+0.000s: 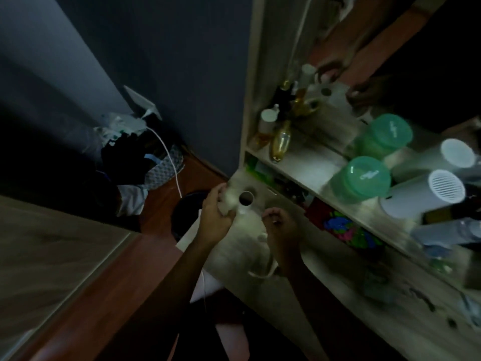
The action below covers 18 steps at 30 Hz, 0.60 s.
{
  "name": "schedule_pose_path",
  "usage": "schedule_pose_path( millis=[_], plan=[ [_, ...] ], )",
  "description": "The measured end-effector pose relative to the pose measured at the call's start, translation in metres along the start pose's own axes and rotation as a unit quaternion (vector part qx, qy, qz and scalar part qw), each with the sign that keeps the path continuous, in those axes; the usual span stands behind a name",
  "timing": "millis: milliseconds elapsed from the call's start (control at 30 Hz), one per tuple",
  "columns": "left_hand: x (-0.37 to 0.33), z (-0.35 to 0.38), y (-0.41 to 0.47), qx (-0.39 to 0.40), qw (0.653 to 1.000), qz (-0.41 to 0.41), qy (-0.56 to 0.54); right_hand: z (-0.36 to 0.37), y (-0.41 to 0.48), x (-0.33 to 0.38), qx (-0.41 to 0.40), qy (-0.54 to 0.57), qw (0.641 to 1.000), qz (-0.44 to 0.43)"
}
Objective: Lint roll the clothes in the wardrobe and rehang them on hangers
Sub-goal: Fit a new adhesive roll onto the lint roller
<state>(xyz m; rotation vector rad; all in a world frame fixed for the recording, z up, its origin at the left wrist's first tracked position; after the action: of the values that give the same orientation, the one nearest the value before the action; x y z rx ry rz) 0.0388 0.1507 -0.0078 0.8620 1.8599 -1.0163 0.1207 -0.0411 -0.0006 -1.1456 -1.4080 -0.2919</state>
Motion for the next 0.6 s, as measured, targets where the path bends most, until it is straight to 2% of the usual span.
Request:
schedule_pose_path(
  millis=[167, 300, 433, 600],
  plan=[
    [-0.012, 0.034, 0.018, 0.031, 0.999, 0.005, 0.006, -0.037, 0.021, -0.028, 0.020, -0.077, 0.997, 0.024],
    [-0.018, 0.033, 0.019, 0.004, 1.000, 0.002, 0.031, -0.037, 0.044, -0.048, 0.036, -0.156, 0.987, -0.005],
    [-0.030, 0.029, 0.008, -0.016, 0.997, 0.027, 0.074, -0.019, 0.068, -0.058, 0.063, -0.329, 0.941, -0.042],
    [-0.038, 0.025, -0.018, -0.017, 0.996, 0.039, 0.081, -0.012, 0.072, -0.049, 0.051, -0.318, 0.943, -0.082]
  ],
)
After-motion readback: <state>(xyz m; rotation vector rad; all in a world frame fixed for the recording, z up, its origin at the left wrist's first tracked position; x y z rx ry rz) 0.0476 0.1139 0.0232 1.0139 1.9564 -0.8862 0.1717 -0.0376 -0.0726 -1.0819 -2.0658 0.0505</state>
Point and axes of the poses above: each hand's wrist, its own y-axis towards the middle knuckle, its own z-axis out of the palm, x = y × z, the point moved 9 cm from there along y, towards the middle knuckle, and after that the axes turned 13 degrees about x, right-handed, at the moved point
